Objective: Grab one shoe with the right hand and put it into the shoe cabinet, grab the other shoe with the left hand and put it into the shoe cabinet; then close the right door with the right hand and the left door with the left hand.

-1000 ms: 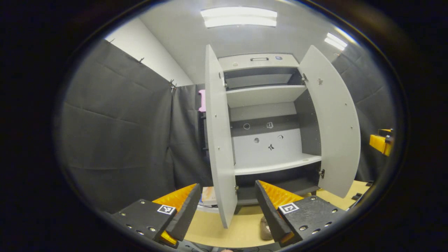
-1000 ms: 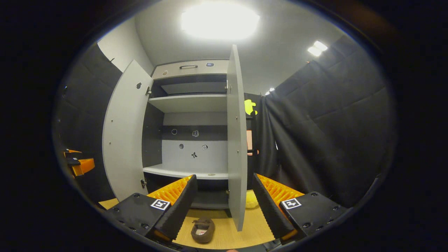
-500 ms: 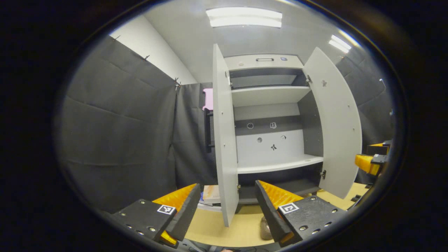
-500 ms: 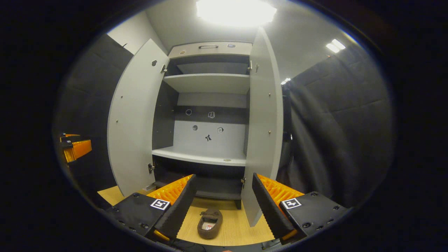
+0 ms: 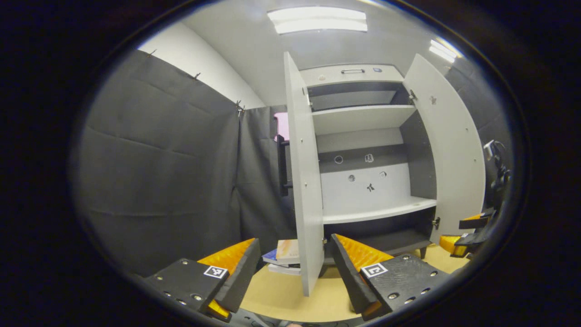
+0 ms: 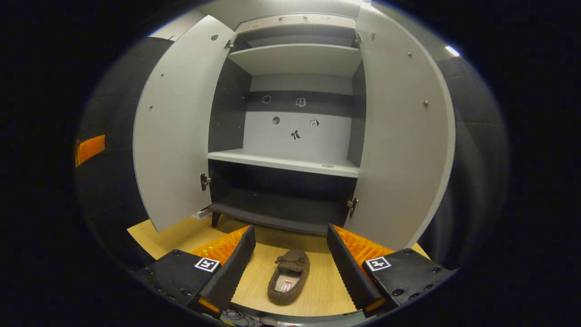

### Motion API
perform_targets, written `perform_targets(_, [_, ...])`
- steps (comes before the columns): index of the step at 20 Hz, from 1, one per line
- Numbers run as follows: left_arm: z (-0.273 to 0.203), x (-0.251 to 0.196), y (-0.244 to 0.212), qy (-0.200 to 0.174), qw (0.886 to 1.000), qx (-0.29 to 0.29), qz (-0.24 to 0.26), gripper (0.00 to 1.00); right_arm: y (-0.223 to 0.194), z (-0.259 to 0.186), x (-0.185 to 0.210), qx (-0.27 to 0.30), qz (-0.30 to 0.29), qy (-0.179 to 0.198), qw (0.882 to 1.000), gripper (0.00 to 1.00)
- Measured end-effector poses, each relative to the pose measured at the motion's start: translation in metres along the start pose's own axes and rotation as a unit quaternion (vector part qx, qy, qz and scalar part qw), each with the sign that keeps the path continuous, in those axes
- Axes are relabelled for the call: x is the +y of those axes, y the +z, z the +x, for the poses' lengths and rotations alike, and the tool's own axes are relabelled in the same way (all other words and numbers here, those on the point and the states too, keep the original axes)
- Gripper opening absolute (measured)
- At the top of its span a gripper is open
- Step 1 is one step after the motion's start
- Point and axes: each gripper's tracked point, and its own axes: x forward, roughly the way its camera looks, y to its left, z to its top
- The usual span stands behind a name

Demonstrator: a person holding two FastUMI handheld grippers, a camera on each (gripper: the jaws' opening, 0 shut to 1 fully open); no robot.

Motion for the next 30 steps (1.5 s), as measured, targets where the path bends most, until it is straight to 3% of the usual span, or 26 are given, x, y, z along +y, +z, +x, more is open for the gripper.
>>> perform_targets(6, [0.023, 0.004, -0.012, 0.019, 1.0, 0.016, 0.005, 0.91, -0.066, 0.05, 0.014, 0.102, 0.011, 0.028, 0.994, 1.0])
perform_targets(12, [0.032, 0.018, -0.028, 0.046, 0.998, 0.04, 0.015, 0.91, -0.123, 0.079, 0.032, 0.187, 0.031, 0.055, 0.98, 1.0])
perform_targets(13, [0.032, 0.02, -0.03, 0.051, 0.998, 0.043, 0.015, 0.97, -0.13, 0.084, 0.035, 0.198, 0.032, 0.058, 0.978, 1.0])
perform_targets(18, [0.032, 0.029, -0.036, 0.07, 0.996, 0.055, 0.018, 0.97, -0.164, 0.1, 0.047, 0.252, 0.033, 0.069, 0.965, 1.0])
perform_targets(20, [0.03, 0.033, -0.038, 0.075, 0.995, 0.059, 0.023, 0.97, -0.175, 0.103, 0.051, 0.271, 0.036, 0.071, 0.959, 0.87])
perform_targets(21, [0.029, 0.034, -0.039, 0.077, 0.995, 0.061, 0.024, 0.97, -0.181, 0.106, 0.05, 0.28, 0.035, 0.068, 0.957, 0.9])
perform_targets(22, [0.029, 0.035, -0.04, 0.079, 0.995, 0.062, 0.025, 0.97, -0.187, 0.109, 0.051, 0.289, 0.037, 0.066, 0.954, 0.84])
perform_targets(23, [0.03, 0.036, -0.041, 0.08, 0.994, 0.063, 0.025, 0.97, -0.192, 0.111, 0.051, 0.298, 0.038, 0.063, 0.952, 0.87])
perform_targets(25, [0.028, 0.037, -0.042, 0.081, 0.994, 0.066, 0.025, 0.97, -0.201, 0.115, 0.051, 0.314, 0.046, 0.054, 0.947, 0.82])
perform_targets(26, [0.028, 0.038, -0.043, 0.082, 0.994, 0.067, 0.026, 0.97, -0.206, 0.117, 0.052, 0.324, 0.05, 0.052, 0.943, 0.72])
perform_targets(27, [0.028, 0.038, -0.044, 0.082, 0.994, 0.069, 0.027, 0.97, -0.208, 0.117, 0.052, 0.33, 0.05, 0.051, 0.941, 0.68])
perform_targets(28, [0.028, 0.039, -0.044, 0.083, 0.994, 0.07, 0.028, 0.97, -0.207, 0.121, 0.051, 0.329, 0.044, 0.049, 0.942, 0.75])
perform_targets(29, [0.027, 0.039, -0.044, 0.082, 0.994, 0.071, 0.029, 0.97, -0.206, 0.12, 0.047, 0.33, 0.037, 0.046, 0.942, 0.75])
perform_targets(30, [0.028, 0.039, -0.043, 0.082, 0.994, 0.07, 0.028, 0.98, -0.213, 0.124, 0.046, 0.332, 0.034, 0.044, 0.942, 0.63])
